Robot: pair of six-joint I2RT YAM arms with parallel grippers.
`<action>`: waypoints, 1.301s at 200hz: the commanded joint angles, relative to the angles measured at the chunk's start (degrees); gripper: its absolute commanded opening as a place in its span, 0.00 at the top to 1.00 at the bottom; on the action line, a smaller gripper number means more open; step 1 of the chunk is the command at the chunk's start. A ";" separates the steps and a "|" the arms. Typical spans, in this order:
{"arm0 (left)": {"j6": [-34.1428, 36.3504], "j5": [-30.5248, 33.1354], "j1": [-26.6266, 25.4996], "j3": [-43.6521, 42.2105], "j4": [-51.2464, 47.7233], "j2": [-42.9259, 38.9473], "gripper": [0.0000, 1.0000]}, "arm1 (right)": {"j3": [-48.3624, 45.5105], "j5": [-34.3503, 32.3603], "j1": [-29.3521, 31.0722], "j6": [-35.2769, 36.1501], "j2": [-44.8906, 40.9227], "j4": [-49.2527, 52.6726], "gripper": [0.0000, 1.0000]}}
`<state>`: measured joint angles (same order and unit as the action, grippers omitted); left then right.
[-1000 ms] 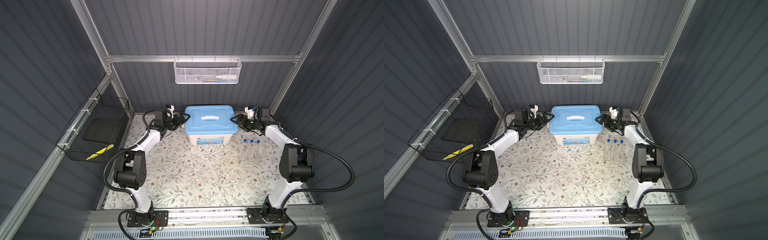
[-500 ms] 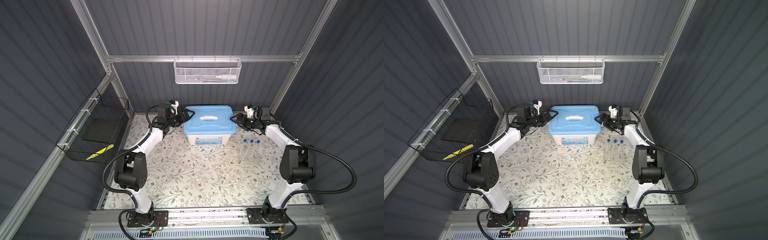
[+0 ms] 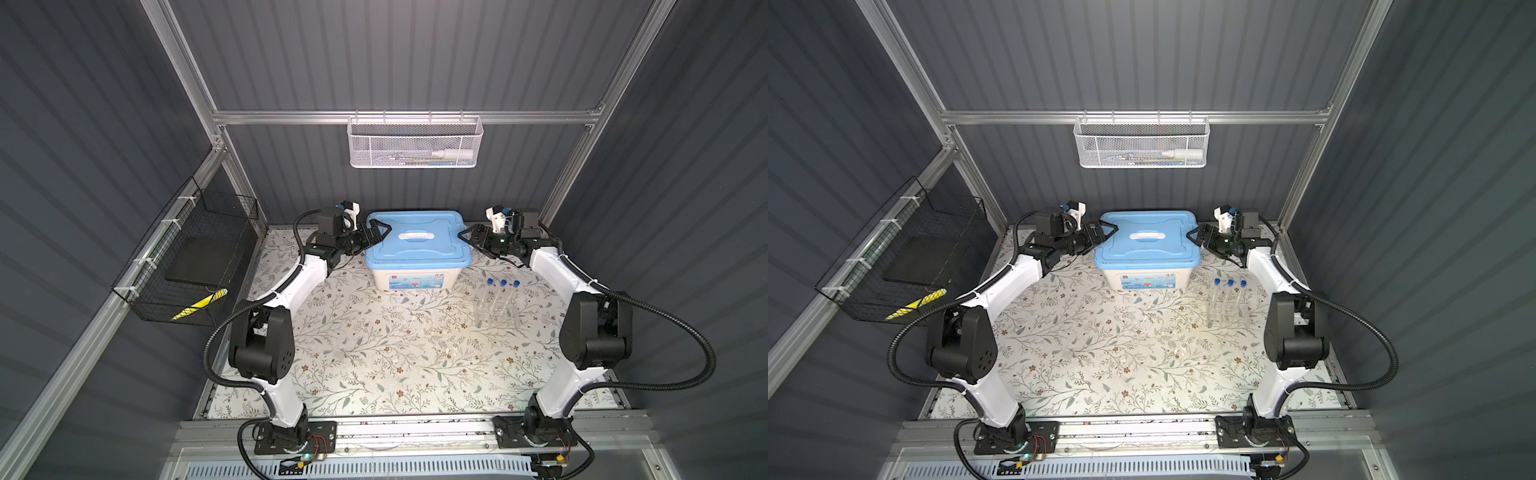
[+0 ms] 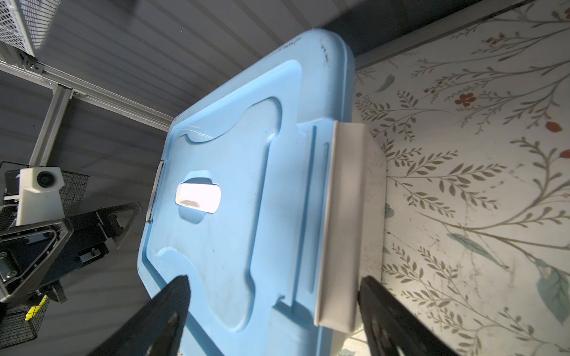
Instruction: Organize the chemistry lab equipment
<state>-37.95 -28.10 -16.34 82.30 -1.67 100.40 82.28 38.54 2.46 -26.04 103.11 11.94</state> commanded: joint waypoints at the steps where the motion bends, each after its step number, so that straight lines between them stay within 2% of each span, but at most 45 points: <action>1: 2.44 2.84 1.16 1.14 -2.94 -4.36 0.01 | 1.91 -0.59 0.31 1.24 -1.41 0.99 0.13; 75: 3.21 5.04 3.49 0.17 -5.65 -3.06 0.01 | 2.58 -1.21 0.20 1.81 -1.39 2.01 0.12; 118: 1.48 0.89 3.37 0.70 -4.43 0.65 0.03 | 3.01 -0.22 0.22 1.67 -1.07 1.98 0.13; 174: 0.91 0.15 2.80 0.53 -3.89 1.02 0.05 | 3.50 0.81 0.62 1.17 -0.47 1.92 0.16; 227: 1.96 2.34 2.63 0.57 -4.82 -1.30 0.07 | 3.32 -3.38 0.69 2.58 -1.85 3.24 0.15; 260: 2.06 1.60 2.63 1.32 -5.08 -0.86 0.08 | 4.02 -2.53 0.72 2.27 -1.62 3.00 0.15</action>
<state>-36.77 -26.13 -13.45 82.24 -5.63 101.34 84.44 35.97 3.01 -24.40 102.87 14.31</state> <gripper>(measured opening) 0.927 0.851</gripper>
